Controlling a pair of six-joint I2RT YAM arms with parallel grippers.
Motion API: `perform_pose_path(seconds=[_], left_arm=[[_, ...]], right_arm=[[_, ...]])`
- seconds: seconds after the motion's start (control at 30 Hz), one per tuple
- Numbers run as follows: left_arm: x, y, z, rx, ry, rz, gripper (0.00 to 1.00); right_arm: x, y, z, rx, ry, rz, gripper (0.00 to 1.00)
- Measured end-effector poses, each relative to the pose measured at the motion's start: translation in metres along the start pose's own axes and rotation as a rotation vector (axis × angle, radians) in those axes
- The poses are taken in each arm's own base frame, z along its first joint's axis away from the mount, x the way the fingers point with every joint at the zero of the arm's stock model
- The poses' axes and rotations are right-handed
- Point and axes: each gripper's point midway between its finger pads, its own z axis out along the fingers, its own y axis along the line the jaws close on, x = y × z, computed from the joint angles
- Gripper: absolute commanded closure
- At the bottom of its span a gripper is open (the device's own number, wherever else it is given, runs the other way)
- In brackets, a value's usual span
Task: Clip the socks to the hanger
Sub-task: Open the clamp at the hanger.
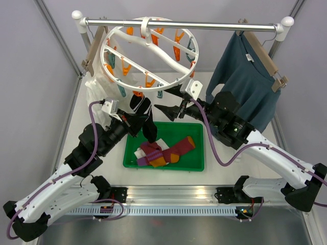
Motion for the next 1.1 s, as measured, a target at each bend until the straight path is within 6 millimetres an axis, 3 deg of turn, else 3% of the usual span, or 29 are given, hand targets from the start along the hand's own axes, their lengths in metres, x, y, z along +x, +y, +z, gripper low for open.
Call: perform_pose_path(seconds=[0.47,0.87,1.1], left_arm=[[-0.008,-0.004,-0.001,0.014,-0.013,0.022,0.98],[-0.008,-0.004,-0.001,0.014,-0.012,0.023,0.98],[-0.008,-0.004,-0.001,0.014,-0.013,0.023,0.98]], right_arm=[[-0.023,-0.005,0.004,0.018,-0.095,-0.015,0.37],[-0.021,-0.004,0.013,0.021,-0.138,0.052,0.53],[-0.022,-0.004,0.018,0.024,-0.161,0.110,0.72]])
